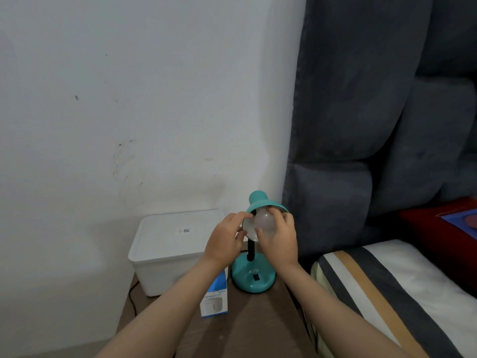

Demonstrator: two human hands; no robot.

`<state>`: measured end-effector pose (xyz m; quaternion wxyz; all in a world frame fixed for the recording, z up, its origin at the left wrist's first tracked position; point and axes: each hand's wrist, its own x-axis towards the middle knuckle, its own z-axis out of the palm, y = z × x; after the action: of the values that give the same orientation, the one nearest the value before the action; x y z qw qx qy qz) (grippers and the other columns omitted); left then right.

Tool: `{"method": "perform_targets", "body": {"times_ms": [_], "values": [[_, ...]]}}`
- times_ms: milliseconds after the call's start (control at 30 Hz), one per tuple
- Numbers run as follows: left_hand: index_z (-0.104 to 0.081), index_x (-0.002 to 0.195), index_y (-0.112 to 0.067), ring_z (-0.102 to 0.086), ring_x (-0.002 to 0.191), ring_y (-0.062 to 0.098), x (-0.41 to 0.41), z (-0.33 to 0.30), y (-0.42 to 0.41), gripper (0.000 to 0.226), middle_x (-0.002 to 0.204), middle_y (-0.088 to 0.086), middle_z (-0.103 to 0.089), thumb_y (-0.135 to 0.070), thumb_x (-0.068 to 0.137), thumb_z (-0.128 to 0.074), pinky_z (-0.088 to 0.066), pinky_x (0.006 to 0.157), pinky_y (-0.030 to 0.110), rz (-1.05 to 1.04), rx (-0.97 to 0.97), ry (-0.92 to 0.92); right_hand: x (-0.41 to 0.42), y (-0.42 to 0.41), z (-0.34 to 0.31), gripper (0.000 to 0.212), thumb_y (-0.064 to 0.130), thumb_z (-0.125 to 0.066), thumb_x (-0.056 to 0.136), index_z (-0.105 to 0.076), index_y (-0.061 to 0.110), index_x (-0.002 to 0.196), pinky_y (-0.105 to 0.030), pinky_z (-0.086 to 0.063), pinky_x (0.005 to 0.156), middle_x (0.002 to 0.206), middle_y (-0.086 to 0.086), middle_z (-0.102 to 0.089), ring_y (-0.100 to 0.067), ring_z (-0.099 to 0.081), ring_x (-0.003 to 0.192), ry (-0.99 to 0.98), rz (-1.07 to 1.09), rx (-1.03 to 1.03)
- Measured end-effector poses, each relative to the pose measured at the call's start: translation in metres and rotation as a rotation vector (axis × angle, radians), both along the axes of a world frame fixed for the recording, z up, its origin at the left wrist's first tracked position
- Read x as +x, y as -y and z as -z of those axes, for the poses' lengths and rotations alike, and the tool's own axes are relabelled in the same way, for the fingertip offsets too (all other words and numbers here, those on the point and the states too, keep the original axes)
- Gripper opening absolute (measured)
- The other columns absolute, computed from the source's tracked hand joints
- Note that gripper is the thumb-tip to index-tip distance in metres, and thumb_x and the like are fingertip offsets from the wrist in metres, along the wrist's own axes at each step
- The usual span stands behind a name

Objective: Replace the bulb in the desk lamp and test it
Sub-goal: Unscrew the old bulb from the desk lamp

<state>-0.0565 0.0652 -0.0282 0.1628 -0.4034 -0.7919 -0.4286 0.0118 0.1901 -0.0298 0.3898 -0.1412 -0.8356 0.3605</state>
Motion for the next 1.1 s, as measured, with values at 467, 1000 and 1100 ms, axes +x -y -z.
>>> {"method": "perform_targets", "body": {"times_ms": [467,1000,1100], "values": [[-0.055,0.114,-0.024,-0.064,0.086,0.021,0.001,-0.001,0.001,0.043,0.104,0.007,-0.063,0.002,0.081,-0.061,-0.056,0.079,0.042,0.006,0.001,0.002,0.004,0.001,0.0,0.049,0.026,-0.073,0.077,-0.051,0.019,0.12,-0.034,-0.052,0.083,0.114,-0.004,-0.06,-0.021,-0.06,0.101,-0.055,0.026,-0.21],[-0.054,0.115,-0.025,-0.062,0.086,0.019,-0.001,0.003,0.0,0.044,0.102,0.005,-0.063,0.002,0.082,-0.06,-0.055,0.079,0.041,0.009,0.002,-0.017,-0.001,0.011,0.0,0.051,0.022,-0.069,0.081,-0.049,0.015,0.128,-0.026,-0.043,0.088,0.126,-0.007,-0.052,-0.022,-0.053,0.113,-0.052,0.05,-0.183],[-0.052,0.116,-0.028,-0.061,0.086,0.019,-0.001,0.003,0.0,0.046,0.101,0.005,-0.063,0.002,0.082,-0.06,-0.055,0.078,0.04,0.009,-0.002,-0.025,0.001,0.009,0.0,0.052,0.02,-0.069,0.082,-0.049,0.015,0.13,-0.025,-0.041,0.088,0.129,-0.008,-0.049,-0.024,-0.052,0.116,-0.039,0.054,-0.107]]}}
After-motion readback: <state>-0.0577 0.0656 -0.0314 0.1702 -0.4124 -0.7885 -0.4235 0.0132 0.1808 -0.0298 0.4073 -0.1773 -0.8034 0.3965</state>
